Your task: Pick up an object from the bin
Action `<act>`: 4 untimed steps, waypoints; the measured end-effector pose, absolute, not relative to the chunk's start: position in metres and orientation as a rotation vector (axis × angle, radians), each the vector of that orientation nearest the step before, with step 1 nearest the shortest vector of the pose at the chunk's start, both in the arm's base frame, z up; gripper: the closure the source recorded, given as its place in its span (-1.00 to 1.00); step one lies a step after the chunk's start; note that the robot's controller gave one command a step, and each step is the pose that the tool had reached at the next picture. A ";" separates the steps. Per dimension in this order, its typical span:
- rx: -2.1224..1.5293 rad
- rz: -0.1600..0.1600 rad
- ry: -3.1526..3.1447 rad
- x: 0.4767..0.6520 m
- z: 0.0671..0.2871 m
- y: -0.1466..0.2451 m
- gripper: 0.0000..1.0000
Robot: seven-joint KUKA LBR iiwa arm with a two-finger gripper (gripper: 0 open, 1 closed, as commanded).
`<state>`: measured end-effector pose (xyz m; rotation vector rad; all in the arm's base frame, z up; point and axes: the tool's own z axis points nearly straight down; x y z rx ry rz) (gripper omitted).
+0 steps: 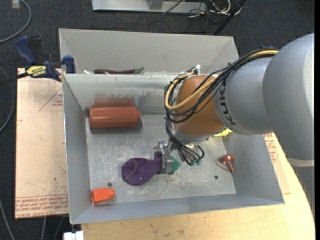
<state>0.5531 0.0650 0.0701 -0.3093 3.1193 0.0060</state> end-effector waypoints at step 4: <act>-0.484 0.006 3.087 0.573 0.147 0.088 -1.00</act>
Offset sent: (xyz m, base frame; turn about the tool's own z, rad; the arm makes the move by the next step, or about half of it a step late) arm 0.0000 0.0000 0.0000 0.0000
